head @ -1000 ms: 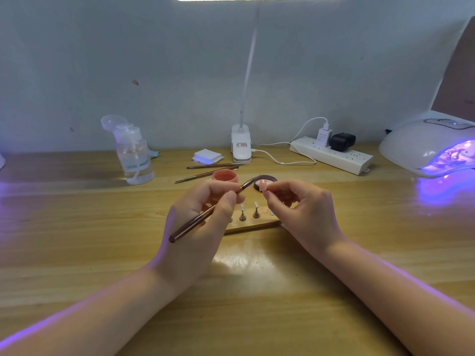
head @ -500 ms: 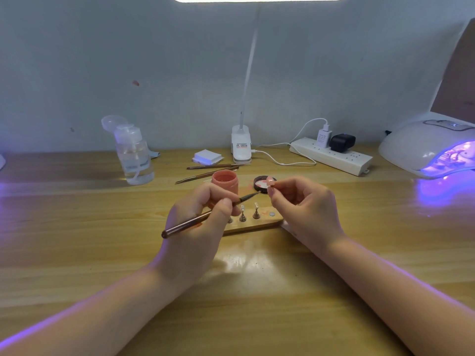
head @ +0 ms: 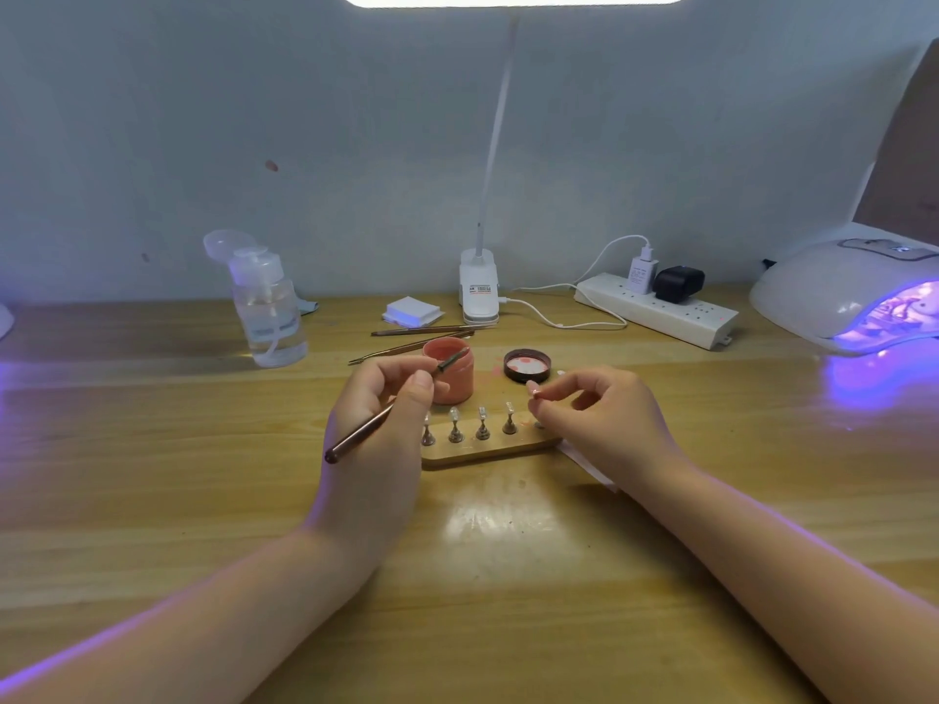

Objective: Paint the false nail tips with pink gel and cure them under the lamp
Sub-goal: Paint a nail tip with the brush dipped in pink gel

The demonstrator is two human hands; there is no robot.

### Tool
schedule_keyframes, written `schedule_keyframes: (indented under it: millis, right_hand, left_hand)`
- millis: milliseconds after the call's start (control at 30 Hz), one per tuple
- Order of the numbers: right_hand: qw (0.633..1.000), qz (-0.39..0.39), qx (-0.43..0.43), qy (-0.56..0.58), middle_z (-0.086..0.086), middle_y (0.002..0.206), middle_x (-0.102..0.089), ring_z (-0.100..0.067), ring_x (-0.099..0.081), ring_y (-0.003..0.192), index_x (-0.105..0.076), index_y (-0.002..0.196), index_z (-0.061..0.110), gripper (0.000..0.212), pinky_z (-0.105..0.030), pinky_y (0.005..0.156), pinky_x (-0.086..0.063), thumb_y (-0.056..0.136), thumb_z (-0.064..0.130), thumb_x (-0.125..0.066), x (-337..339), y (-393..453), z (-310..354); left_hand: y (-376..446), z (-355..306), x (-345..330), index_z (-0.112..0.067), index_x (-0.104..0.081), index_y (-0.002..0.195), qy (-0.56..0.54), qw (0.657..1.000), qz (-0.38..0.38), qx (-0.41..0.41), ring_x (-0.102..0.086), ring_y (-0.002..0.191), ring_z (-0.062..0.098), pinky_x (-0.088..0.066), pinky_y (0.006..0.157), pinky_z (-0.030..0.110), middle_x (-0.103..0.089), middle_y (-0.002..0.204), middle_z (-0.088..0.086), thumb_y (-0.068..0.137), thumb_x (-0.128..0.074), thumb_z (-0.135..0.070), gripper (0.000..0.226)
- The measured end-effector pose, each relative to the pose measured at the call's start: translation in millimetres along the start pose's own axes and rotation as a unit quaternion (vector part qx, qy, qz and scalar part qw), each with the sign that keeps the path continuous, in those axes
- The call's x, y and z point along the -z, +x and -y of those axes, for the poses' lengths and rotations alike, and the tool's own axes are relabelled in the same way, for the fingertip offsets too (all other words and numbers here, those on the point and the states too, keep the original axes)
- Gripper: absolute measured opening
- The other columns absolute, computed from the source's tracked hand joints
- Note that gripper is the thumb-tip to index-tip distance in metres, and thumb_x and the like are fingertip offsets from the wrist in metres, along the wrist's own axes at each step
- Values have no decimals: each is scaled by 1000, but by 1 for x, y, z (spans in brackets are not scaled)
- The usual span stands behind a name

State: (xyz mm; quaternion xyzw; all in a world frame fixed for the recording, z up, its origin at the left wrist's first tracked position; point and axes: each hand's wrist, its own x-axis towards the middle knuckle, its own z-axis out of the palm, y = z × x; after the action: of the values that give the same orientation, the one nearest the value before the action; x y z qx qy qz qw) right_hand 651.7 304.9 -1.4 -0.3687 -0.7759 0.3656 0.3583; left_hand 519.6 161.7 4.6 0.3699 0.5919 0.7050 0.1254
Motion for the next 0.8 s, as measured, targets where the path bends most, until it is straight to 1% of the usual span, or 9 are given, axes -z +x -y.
schedule_keyframes:
  millis: [100,167,300,333,433,533,667,733,800]
  right_hand:
    - [999,21,4,-42,12,76,-55,-5,-46,67,-70,68,32,11,-24,62,-34,76,30,-77,-1,0,-1]
    - [996,34,8,-77,15,76,-56,-3,-47,68,-67,68,36,14,-23,62,-34,76,33,-77,0,0,-1]
    - [995,50,-22,-83,4,73,-63,-24,-62,65,-70,70,32,11,-26,48,-45,74,38,-78,4,2,-1]
    - [994,58,-26,-85,3,75,-64,-25,-64,68,-70,72,32,11,-28,50,-47,72,39,-79,5,2,0]
    - [990,100,-7,-101,11,88,-62,-7,-57,82,-71,79,34,20,-25,65,-46,66,44,-82,11,4,1]
    - [980,135,24,-142,15,97,-57,-2,-51,91,-69,87,34,32,-20,72,-42,61,47,-84,17,4,0]
    - [978,70,47,-189,8,101,-59,-9,-53,94,-67,105,22,46,-28,81,-48,68,44,-82,19,5,-4]
    - [974,49,67,-209,5,97,-60,-10,-53,91,-65,109,20,42,-30,81,-48,74,39,-79,20,6,-5]
    - [974,27,88,-207,4,87,-59,-11,-52,82,-66,102,20,32,-31,73,-48,78,38,-74,19,4,-5]
  left_hand:
    - [-2,0,-1,-26,-64,97,-5,1000,3,19,-62,80,-8,-44,58,6,-73,88,-13,98,-52,-18,14]
    - [-3,-1,-2,-26,-65,98,-6,1000,6,23,-63,82,-7,-45,64,13,-73,89,-12,98,-52,-18,14]
    - [-3,-2,-1,-25,-65,96,-16,999,11,25,-65,87,-2,-47,76,31,-73,89,-10,98,-54,-17,14]
    - [-4,-1,-1,-25,-65,96,-17,1000,13,22,-66,88,0,-47,77,33,-73,90,-10,97,-55,-20,12]
    - [-4,-1,-1,-28,-66,94,-26,999,14,22,-66,91,2,-50,80,36,-73,91,-9,85,-55,-32,16]
    - [-5,-2,0,-27,-66,95,-34,999,20,21,-67,92,1,-51,82,39,-73,92,-11,85,-54,-32,16]
    - [-5,-4,-1,-21,-66,95,-58,997,29,31,-67,89,3,-49,85,41,-74,90,-9,95,-56,-18,10]
    - [-6,-5,-1,-19,-66,93,-66,996,41,42,-67,88,5,-49,90,47,-73,90,-9,97,-54,-13,13]
    - [-6,-5,-1,-17,-66,93,-72,995,48,44,-67,89,8,-49,93,46,-73,90,-8,98,-50,-9,18]
